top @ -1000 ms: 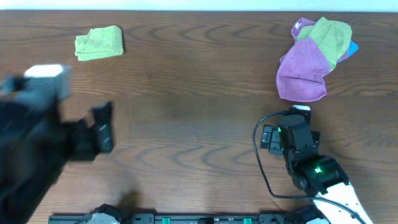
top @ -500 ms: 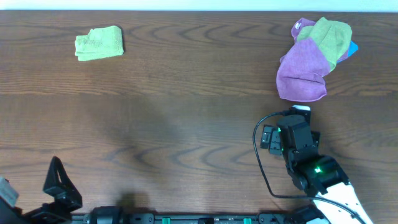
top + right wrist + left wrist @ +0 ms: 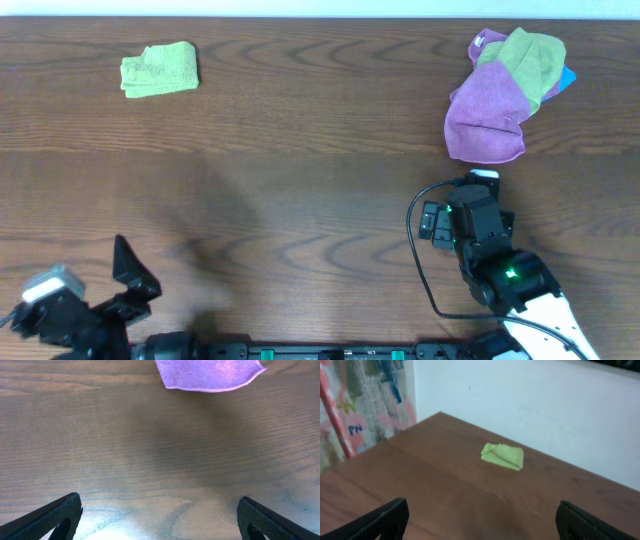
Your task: Fold the cloth
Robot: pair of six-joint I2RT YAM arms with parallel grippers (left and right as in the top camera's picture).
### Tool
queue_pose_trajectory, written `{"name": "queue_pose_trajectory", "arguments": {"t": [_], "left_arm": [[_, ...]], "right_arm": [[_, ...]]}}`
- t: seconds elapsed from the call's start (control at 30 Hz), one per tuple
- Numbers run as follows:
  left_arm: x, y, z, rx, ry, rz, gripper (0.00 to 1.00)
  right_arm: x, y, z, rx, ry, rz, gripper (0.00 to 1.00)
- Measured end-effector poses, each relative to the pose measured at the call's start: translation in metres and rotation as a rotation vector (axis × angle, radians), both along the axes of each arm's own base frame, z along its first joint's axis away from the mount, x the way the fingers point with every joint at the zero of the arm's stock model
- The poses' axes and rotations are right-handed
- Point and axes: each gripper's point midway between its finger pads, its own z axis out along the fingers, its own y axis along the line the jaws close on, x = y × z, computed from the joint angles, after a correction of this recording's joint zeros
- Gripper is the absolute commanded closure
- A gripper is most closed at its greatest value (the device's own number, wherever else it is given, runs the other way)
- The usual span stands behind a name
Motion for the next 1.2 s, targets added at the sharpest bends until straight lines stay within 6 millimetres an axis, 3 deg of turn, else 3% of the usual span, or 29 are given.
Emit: {"name": "queue_pose_trajectory", "arguments": {"t": [0.17,0.6,0.77,0.93,1.2], "left_arm": [[0.024,-0.001,-0.036,-0.004,-0.003,-0.018,0.05],[0.055,-0.013,-0.105,-0.031,0.055,-0.106,0.05],[0.067,-0.013,-0.12,-0.059,0.024,-0.102,0.05],[0.068,-0.01,-0.12,-0.077,0.009,-0.08,0.05],[0.072,-0.027,-0.13,0.183,0.107,-0.252,0.05]], "right_arm": [[0.0,0.0,0.0,0.0,0.0,0.0,0.01],[0.0,0.0,0.0,0.0,0.0,0.0,0.01],[0.0,0.0,0.0,0.0,0.0,0.0,0.01],[0.0,0.0,0.0,0.0,0.0,0.0,0.01],[0.0,0.0,0.0,0.0,0.0,0.0,0.01]]}}
